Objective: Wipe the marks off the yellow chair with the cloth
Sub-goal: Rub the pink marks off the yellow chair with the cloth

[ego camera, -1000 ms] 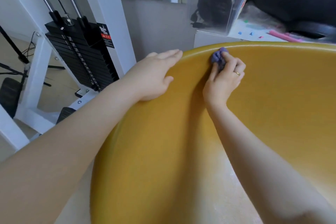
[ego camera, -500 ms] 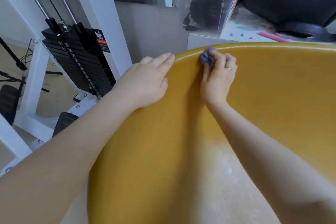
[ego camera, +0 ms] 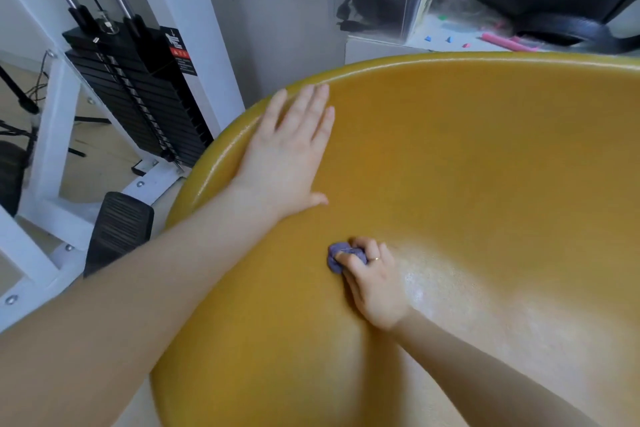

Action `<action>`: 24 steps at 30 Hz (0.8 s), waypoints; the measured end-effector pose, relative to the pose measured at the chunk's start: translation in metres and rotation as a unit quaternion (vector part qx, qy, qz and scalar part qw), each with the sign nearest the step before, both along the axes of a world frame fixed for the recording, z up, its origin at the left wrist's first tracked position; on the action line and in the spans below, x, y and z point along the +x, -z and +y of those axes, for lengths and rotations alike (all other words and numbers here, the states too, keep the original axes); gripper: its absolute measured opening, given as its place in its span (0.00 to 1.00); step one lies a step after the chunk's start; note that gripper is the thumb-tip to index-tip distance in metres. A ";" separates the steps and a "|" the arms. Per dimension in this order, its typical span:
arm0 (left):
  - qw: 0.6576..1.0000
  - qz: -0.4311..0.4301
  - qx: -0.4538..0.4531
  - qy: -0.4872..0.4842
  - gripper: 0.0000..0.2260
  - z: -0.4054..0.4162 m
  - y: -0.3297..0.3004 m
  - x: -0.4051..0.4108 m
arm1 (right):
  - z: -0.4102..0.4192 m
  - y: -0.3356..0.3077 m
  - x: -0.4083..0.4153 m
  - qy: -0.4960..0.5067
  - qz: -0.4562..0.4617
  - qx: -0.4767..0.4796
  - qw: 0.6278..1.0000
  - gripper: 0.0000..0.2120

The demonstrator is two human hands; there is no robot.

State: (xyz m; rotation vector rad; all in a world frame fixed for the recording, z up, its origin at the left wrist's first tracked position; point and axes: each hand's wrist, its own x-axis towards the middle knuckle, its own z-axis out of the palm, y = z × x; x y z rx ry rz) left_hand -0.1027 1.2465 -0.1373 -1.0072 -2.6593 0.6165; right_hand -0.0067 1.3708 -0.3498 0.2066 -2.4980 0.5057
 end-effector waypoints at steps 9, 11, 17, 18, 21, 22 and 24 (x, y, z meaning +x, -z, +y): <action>0.994 -0.045 -0.078 -0.056 0.60 0.012 0.071 0.024 | 0.106 -0.097 -0.083 0.198 0.109 0.053 0.973 0.14; 0.994 -0.049 -0.073 -0.062 0.60 0.015 0.074 0.025 | 0.104 -0.102 -0.090 0.234 0.118 -0.013 0.965 0.12; 0.994 -0.072 -0.042 -0.069 0.59 0.031 0.090 0.031 | 0.057 -0.004 -0.015 0.100 -0.017 -0.001 0.995 0.14; 0.994 -0.080 -0.034 -0.067 0.59 0.034 0.093 0.033 | 0.052 0.010 0.007 0.079 -0.043 0.003 0.996 0.13; 0.992 -0.104 -0.024 -0.064 0.59 0.044 0.103 0.039 | 0.052 0.026 0.048 -0.004 -0.081 0.061 0.995 0.11; 0.992 -0.106 -0.020 -0.066 0.60 0.047 0.105 0.040 | 0.060 0.022 0.047 -0.031 -0.078 0.103 0.991 0.12; 0.992 -0.105 -0.017 -0.067 0.60 0.051 0.106 0.040 | 0.082 0.007 0.026 -0.027 -0.063 0.175 0.982 0.14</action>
